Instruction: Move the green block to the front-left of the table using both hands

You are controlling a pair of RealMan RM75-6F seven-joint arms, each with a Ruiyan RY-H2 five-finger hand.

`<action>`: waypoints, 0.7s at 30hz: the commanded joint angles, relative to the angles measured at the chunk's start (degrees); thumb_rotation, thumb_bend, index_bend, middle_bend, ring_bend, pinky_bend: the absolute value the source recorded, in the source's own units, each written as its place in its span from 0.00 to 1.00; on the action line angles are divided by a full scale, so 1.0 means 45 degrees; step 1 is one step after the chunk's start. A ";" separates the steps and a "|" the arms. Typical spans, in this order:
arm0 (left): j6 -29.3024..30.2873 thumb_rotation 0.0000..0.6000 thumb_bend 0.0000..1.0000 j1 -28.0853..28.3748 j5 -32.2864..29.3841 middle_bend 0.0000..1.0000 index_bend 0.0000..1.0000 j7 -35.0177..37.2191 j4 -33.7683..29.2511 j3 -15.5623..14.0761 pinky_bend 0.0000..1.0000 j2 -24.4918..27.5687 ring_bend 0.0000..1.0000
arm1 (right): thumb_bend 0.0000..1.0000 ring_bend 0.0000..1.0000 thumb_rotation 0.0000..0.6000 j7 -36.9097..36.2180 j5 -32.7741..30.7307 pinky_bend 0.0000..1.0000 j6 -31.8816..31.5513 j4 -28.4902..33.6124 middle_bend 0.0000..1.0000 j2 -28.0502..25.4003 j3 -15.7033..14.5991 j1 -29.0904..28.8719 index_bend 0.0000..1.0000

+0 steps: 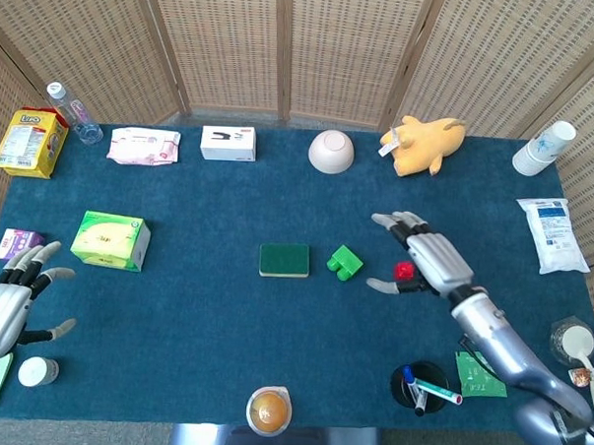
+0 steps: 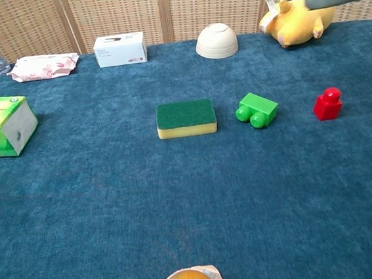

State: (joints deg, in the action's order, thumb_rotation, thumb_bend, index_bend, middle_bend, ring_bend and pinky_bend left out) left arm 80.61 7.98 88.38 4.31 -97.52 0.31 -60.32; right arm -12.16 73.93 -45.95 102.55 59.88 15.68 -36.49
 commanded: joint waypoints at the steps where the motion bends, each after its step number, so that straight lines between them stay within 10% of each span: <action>1: -0.0147 0.93 0.23 0.0084 -0.0061 0.06 0.29 0.0137 0.0176 0.0024 0.00 -0.0087 0.00 | 0.19 0.00 0.38 0.0003 -0.1241 0.10 0.1611 -0.0935 0.13 0.0712 0.0298 -0.1179 0.00; 21: -0.0267 0.93 0.23 0.0195 -0.0058 0.05 0.29 0.0617 0.0528 -0.0009 0.00 -0.0268 0.00 | 0.19 0.00 0.38 0.1809 -0.4556 0.15 0.4556 -0.3921 0.13 0.2869 -0.0917 -0.4213 0.00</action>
State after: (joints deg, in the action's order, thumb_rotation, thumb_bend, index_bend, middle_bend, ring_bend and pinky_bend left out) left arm 79.40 8.86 88.12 7.07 -95.16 0.25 -61.52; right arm -4.48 53.96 -25.92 85.42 72.34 12.06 -55.05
